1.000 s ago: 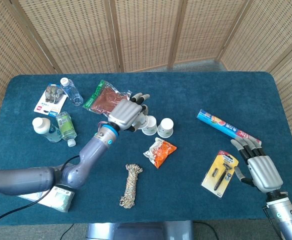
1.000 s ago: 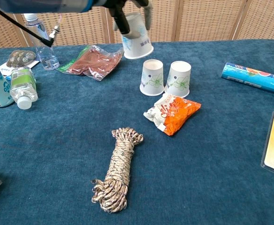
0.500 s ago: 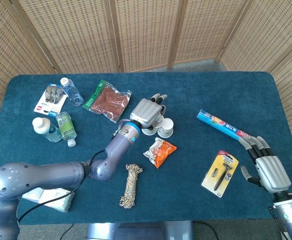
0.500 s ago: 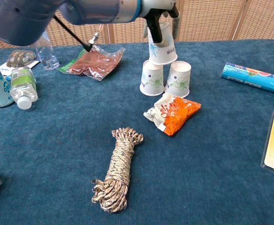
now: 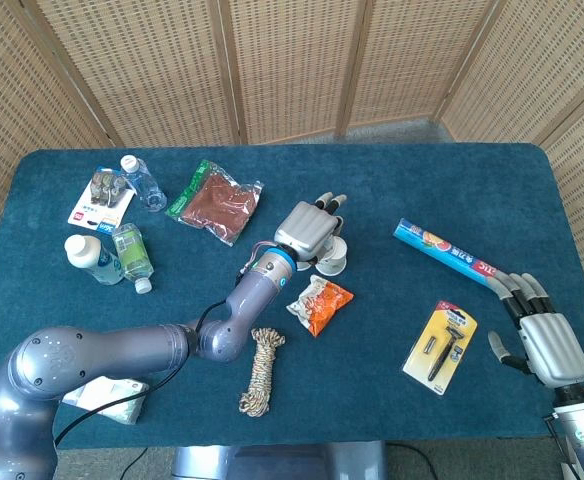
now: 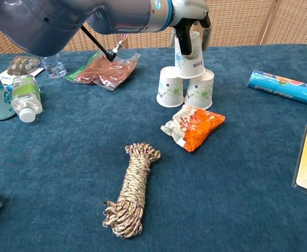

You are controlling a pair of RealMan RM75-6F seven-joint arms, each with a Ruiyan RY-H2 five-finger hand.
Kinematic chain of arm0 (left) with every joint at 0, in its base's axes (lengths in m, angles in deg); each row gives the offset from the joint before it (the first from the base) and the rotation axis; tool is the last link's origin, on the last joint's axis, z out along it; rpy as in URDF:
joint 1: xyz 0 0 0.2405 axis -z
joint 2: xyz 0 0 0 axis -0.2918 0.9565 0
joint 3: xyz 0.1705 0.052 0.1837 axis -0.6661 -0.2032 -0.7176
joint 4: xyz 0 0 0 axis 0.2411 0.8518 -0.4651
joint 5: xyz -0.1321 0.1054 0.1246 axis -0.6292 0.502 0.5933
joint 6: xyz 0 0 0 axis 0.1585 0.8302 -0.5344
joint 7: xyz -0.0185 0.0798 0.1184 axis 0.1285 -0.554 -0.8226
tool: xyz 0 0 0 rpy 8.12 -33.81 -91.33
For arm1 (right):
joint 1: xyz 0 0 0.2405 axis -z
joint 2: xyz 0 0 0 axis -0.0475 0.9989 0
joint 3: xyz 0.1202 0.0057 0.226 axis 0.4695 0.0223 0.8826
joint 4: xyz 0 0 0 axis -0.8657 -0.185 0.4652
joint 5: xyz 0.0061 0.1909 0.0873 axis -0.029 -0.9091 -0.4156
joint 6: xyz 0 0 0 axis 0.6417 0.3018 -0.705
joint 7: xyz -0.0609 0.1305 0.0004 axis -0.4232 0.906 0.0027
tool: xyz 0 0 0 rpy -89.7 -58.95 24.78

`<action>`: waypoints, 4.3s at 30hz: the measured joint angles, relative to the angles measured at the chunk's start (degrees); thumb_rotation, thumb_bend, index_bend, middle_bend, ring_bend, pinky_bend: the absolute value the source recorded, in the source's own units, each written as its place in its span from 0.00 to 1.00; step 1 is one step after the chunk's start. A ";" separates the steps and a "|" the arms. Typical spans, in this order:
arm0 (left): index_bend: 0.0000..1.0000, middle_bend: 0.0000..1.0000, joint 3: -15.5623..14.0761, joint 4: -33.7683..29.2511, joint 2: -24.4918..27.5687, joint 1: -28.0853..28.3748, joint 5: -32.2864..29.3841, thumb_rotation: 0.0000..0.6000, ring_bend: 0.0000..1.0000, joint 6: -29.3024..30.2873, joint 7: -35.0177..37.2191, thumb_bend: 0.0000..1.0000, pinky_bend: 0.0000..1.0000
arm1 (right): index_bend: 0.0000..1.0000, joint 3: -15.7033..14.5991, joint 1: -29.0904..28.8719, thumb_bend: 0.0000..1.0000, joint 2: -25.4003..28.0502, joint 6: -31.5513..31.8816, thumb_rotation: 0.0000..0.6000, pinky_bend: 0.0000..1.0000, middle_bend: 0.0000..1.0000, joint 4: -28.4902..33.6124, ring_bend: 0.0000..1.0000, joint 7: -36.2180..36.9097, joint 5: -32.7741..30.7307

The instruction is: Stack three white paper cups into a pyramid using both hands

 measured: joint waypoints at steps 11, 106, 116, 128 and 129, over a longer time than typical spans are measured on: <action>0.31 0.00 -1.29 -0.72 0.59 1.49 -3.56 1.00 0.00 -0.59 -1.63 0.46 0.35 | 0.00 0.05 0.36 0.48 0.08 0.04 1.00 0.00 0.00 -0.32 0.00 1.10 -0.04; 0.00 0.00 -8.85 -53.63 36.01 -24.01 23.81 1.00 0.00 24.38 16.52 0.46 0.00 | 0.00 3.94 -1.64 0.48 0.92 -3.40 1.00 0.00 0.00 -0.81 0.00 -0.13 -4.68; 0.00 0.00 -22.56 -61.39 43.69 -46.65 53.74 1.00 0.00 39.05 19.25 0.46 0.00 | 0.00 4.37 -1.70 0.47 0.05 -2.98 1.00 0.00 0.00 -0.27 0.00 -5.00 -5.30; 0.00 0.00 -35.63 -51.50 43.35 -76.28 76.49 1.00 0.00 59.74 23.80 0.46 0.00 | 0.00 3.40 1.48 0.46 -1.21 1.47 1.00 0.00 0.00 0.33 0.00 -7.09 -5.01; 0.00 0.00 -35.98 -50.16 43.02 -77.92 76.99 1.00 0.00 61.05 24.57 0.46 0.00 | 0.00 3.27 1.85 0.46 -1.30 1.90 1.00 0.00 0.00 0.30 0.00 -7.12 -4.96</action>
